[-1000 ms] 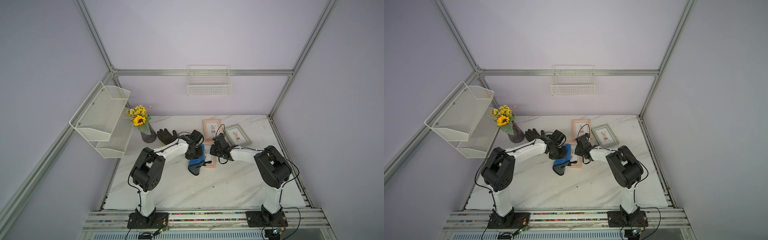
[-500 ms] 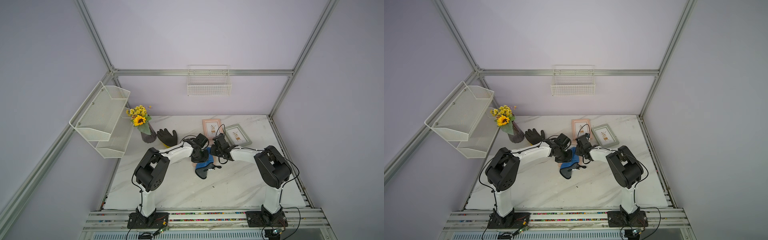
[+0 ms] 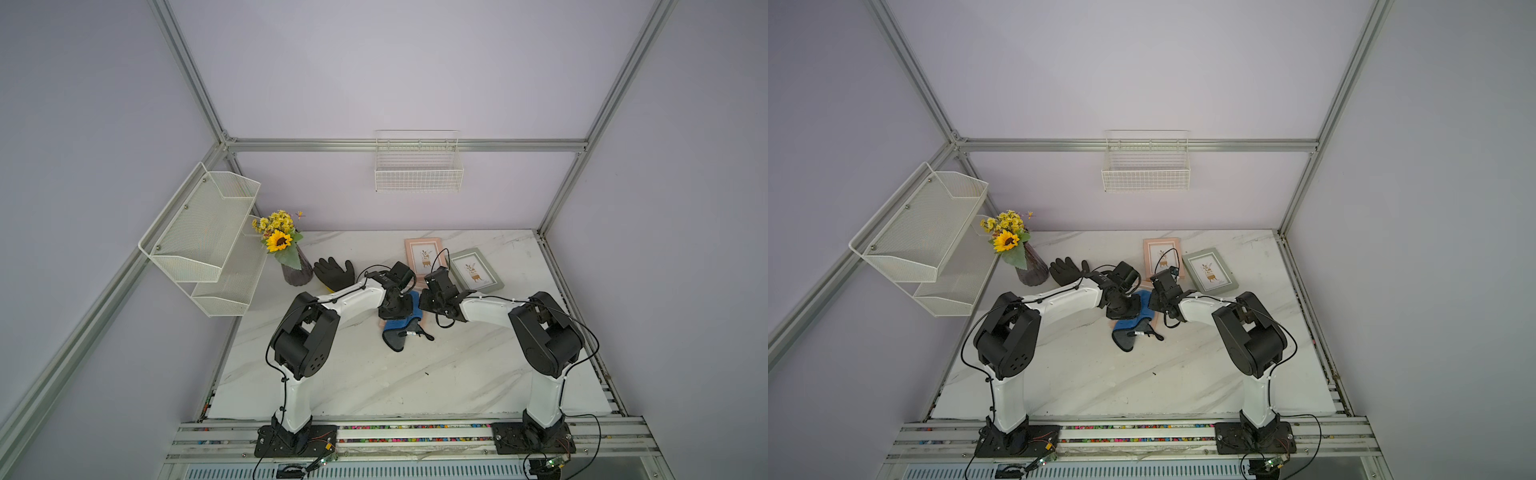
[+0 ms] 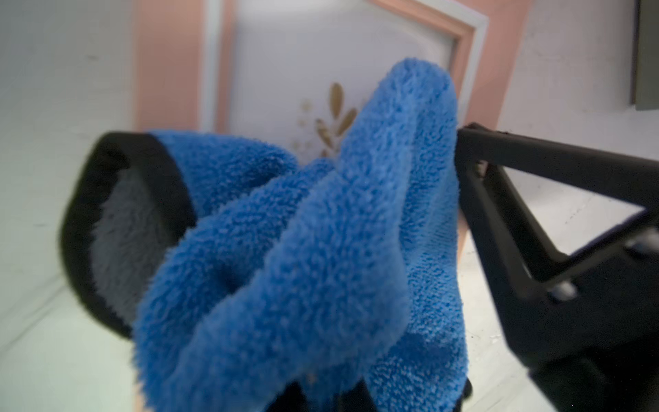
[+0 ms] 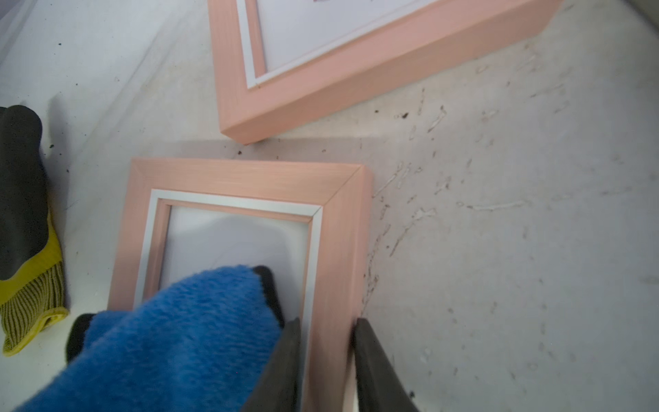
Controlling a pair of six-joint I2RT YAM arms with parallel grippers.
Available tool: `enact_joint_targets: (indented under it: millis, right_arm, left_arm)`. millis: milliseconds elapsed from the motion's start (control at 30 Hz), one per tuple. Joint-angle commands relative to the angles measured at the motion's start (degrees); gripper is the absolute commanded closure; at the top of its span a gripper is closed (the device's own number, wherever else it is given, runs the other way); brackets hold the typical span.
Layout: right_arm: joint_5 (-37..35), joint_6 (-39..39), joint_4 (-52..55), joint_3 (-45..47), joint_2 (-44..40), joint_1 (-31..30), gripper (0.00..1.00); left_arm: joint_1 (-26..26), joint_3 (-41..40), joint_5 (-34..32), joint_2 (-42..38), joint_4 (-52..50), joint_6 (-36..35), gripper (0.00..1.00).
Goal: Wipe the picture frame with a cloth
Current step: Wipe the dirt from the picture frame.
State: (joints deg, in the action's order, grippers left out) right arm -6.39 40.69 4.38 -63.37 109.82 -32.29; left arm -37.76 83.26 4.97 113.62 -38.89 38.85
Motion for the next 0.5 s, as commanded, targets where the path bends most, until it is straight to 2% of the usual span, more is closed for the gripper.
enact_joint_targets:
  millis: [0,200,467]
  right_arm:
    - [-0.55,-0.17,7.3,1.59,1.23,0.04,0.72]
    - [-0.47,-0.17,7.22,1.59,1.27,0.04,0.72]
    - [-0.55,-0.37,7.14,1.42,1.69,0.12,0.72]
  left_arm:
    - [-1.35,3.68,3.16,2.12,0.21,0.17,1.0]
    - [1.47,1.22,0.96,1.3,-0.3,-0.42,1.0]
    - [7.52,-5.69,-6.99,-7.55,-3.31,-2.9,1.0]
